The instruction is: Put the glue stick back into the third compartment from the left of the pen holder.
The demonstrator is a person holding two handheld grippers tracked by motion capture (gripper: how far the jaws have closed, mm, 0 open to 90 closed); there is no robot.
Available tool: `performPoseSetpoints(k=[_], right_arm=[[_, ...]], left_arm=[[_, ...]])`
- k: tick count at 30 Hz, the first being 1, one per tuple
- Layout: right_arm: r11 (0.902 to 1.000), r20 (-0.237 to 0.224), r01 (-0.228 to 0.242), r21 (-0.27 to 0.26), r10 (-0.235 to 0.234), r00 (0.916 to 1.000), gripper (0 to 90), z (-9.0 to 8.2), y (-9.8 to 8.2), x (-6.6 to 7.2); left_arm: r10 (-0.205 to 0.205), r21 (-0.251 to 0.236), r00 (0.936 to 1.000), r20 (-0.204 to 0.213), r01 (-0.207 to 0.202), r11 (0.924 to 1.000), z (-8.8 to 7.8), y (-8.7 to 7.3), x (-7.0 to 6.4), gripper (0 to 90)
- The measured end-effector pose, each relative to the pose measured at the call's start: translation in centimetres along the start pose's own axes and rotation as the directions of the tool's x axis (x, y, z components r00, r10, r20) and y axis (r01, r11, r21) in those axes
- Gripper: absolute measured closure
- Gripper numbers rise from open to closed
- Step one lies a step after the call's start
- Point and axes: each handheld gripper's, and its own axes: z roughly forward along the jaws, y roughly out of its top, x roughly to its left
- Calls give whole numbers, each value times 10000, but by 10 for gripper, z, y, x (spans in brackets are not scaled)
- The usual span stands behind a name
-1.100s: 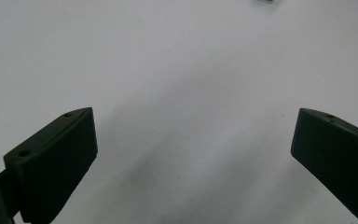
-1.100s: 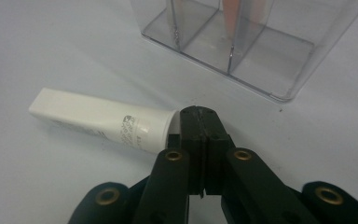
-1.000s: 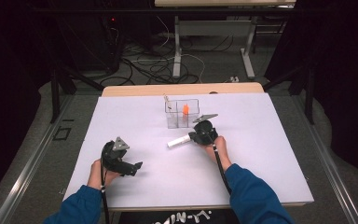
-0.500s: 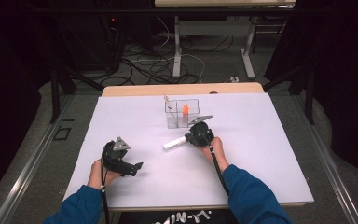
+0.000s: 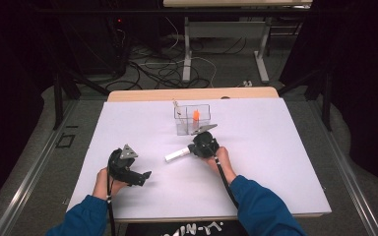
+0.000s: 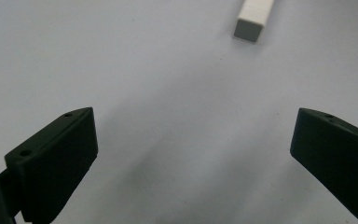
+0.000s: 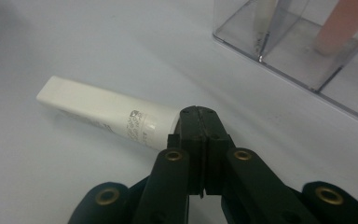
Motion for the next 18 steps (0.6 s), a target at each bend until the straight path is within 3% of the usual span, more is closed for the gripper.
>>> performPoseSetpoints(k=[3, 14, 16, 18], right_arm=[[9996, -124, 116, 258, -113, 9999, 900, 0, 2, 4], [9987, -388, 461, 225, -452, 9982, 900, 6, 5, 20], [9983, -401, 505, 279, -494, 9980, 900, 7, 5, 21], [9986, -344, 446, 271, -437, 9985, 900, 4, 5, 20]], left_arm=[[-30, -34, 10000, 27, 30, 10000, 0, 0, 0, 6], [91, -56, 9999, 129, -90, 9999, 0, 2, -4, 9], [133, 145, 9996, 259, -137, 9998, -2, 4, -4, 10], [130, -15, 9998, 171, -130, 9999, -1, 4, -5, 11]])
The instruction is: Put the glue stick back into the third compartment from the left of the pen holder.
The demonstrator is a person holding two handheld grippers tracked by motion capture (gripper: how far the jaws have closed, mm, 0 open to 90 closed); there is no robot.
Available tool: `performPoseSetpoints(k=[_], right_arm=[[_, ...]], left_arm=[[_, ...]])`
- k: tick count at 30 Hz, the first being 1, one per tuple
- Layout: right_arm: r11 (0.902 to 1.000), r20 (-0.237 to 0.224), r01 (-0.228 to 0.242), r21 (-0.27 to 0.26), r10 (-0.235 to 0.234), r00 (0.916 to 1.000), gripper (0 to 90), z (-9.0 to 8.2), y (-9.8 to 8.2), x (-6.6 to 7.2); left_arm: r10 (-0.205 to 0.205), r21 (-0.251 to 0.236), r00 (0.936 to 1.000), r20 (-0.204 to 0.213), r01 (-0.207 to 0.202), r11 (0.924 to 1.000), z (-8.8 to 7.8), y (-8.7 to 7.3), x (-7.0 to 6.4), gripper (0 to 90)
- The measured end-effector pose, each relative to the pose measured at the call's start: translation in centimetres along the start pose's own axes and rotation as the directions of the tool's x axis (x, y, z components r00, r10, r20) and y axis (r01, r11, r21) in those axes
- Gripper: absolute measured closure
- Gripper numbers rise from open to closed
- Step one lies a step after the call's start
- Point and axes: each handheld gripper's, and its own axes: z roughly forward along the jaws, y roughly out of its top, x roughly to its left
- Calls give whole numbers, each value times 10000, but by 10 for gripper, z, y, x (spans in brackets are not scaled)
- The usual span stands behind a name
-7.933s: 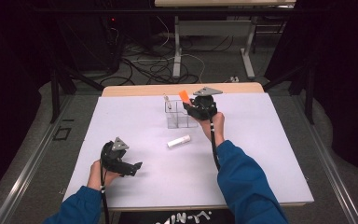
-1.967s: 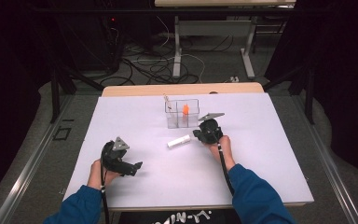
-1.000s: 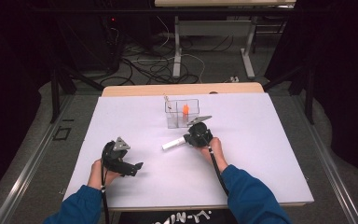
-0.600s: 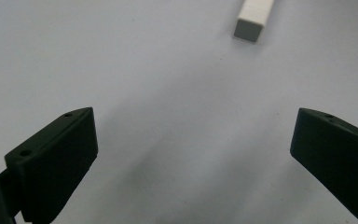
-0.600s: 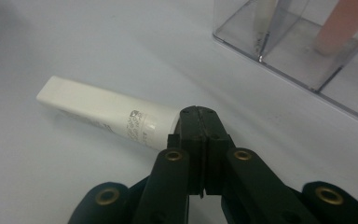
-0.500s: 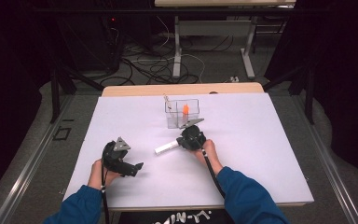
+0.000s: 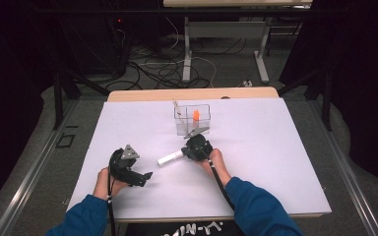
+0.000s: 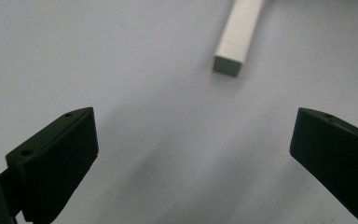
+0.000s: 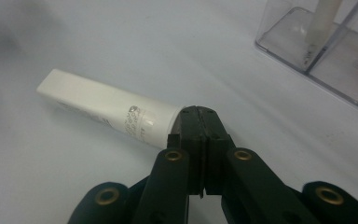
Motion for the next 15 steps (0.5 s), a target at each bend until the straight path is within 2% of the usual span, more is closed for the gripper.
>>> performPoseSetpoints(k=[1, 2, 4, 5, 9, 12, 15], right_arm=[[9999, 52, 116, -40, -116, 9999, 893, -2, 0, -2], [10000, 61, -70, -53, 70, 10000, 873, -6, 0, -2], [9999, 80, -107, -63, 108, 9999, 818, -15, -2, -5], [9999, 59, -155, -65, 156, 9999, 800, -20, -3, -6], [9997, -16, -224, 110, 224, 9997, 642, -39, -10, -10], [9990, -338, -327, 300, 337, 9989, 466, -49, -13, -11], [9977, -674, -183, 657, 227, 9975, 267, -57, -15, -8]], left_arm=[[101, 10, 9999, 10, -101, 9999, 0, 1, 0, 13], [101, -8, 9999, 19, -101, 9999, -1, 2, -1, 15], [238, 143, 9997, 110, -240, 9996, -3, 5, -1, 22], [249, 42, 9996, 101, -249, 9997, -2, 7, -3, 26], [528, 540, 9982, 270, -542, 9971, 1, 14, -5, 33], [640, 825, 9971, 399, -672, 9943, 5, 19, -5, 28], [735, 1053, 9963, 441, -778, 9914, 8, 24, -5, 21]])
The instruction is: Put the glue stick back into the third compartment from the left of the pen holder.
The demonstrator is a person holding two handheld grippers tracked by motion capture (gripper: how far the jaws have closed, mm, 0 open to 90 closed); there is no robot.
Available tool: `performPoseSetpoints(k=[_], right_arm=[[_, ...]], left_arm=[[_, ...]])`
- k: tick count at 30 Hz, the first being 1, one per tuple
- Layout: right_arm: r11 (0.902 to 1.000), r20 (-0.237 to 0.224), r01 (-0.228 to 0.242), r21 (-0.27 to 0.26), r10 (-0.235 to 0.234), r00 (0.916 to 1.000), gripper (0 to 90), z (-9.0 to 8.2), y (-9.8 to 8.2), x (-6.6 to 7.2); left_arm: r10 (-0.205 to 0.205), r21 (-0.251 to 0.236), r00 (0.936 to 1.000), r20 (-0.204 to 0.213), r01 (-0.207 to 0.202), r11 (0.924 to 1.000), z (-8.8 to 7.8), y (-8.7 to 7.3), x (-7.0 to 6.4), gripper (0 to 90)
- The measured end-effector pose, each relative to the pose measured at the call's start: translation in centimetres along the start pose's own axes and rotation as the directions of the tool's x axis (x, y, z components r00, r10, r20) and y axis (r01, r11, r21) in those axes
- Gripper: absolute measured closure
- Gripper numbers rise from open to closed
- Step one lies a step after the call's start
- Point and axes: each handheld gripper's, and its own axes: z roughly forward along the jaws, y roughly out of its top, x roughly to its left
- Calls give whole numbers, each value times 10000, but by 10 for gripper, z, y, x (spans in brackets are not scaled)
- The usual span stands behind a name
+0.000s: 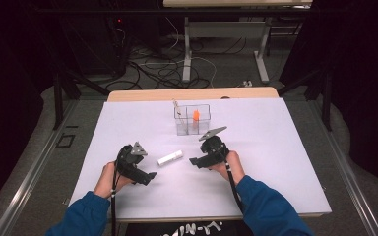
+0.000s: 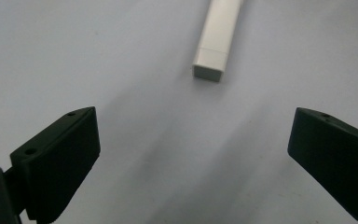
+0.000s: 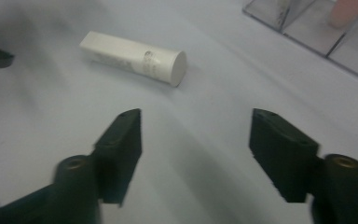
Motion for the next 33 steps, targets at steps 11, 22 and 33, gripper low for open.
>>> performPoseSetpoints(k=[11, 22, 33], right_arm=[[9990, -401, 30, 439, -13, 9992, 92, -25, -19, 1], [9984, -334, -195, 525, 213, 9992, 95, -30, -25, -5], [9973, -442, -156, 723, 188, 9988, 95, -25, -25, -7]], left_arm=[[514, 312, 9986, 141, -518, 9982, 5, 17, -1, 110], [1509, 821, 9874, 487, -1545, 9846, 12, 45, -2, 343], [1991, 1740, 9727, 1194, -2179, 9603, 28, 63, -4, 551]])
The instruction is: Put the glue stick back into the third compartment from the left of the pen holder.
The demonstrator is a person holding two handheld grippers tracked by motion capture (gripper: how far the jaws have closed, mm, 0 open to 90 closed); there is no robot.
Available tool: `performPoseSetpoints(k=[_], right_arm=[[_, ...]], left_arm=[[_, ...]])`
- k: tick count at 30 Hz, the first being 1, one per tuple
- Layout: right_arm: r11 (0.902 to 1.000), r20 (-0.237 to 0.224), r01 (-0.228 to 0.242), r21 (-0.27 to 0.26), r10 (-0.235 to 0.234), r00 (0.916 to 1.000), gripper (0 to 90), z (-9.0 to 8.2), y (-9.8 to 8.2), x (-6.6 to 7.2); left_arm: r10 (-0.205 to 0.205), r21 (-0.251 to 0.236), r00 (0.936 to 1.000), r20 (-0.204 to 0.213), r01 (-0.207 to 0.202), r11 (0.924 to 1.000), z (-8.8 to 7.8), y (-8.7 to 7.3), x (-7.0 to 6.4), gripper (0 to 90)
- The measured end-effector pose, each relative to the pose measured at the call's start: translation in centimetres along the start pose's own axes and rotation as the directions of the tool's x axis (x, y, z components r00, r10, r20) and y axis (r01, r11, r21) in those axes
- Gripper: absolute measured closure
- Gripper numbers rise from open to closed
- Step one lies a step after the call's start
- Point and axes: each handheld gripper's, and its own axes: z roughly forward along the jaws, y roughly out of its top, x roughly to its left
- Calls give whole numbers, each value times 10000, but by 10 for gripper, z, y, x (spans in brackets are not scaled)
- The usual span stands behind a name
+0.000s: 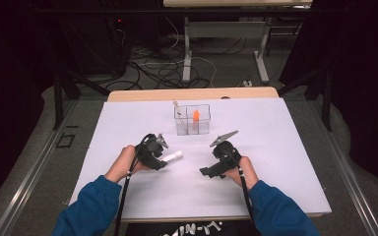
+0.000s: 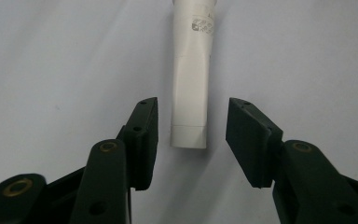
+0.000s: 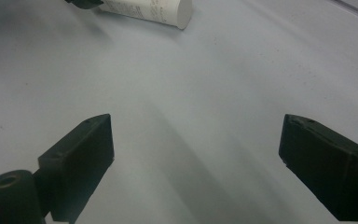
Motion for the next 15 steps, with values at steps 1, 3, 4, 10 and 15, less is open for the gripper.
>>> performPoseSetpoints(k=[1, 3, 4, 10, 15], right_arm=[[10000, -10, 2, 1, -2, 10000, 95, 0, 0, 0], [9999, -19, 92, -59, -92, 10000, 95, 0, 0, -1], [9999, -17, 97, -62, -97, 10000, 95, 0, 0, -1], [10000, 2, 2, -4, -2, 10000, 93, 1, 0, -1], [9999, 17, -42, -127, 43, 10000, 92, 2, -1, -1]], left_arm=[[3, 90, 10000, 41, -3, 10000, 1, 1, 0, 566], [135, 241, 9999, 90, -137, 9996, 4, 4, 0, 589], [190, 304, 9998, 92, -193, 9994, 6, 5, 0, 597], [301, 628, 9995, 122, -308, 9976, 15, 6, 1, 648], [220, 628, 9994, 280, -237, 9977, 16, 5, 2, 687]])
